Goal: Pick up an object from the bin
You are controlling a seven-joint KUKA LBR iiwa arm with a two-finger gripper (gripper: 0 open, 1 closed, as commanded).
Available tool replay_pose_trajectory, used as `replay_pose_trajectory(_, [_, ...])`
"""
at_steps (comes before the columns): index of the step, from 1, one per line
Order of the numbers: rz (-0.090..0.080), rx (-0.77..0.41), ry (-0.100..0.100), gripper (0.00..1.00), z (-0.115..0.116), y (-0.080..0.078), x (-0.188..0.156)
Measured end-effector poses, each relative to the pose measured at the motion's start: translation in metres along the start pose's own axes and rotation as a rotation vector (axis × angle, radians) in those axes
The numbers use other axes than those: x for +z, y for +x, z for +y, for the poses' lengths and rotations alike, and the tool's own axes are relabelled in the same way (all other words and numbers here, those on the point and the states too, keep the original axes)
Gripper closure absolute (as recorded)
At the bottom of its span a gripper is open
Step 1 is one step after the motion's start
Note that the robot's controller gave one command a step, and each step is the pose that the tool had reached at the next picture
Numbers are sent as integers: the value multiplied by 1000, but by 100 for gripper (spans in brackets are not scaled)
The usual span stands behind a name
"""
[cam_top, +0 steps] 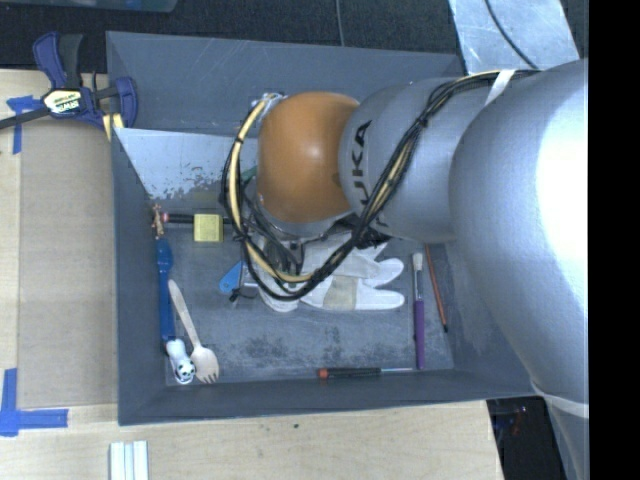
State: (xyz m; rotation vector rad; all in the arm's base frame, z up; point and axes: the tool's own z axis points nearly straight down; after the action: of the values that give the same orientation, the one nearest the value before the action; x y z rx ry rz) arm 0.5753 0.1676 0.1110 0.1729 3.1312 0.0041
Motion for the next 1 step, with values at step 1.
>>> replay_pose_trajectory(1, [-8, -66, -6, 0, -38, -8, 40])
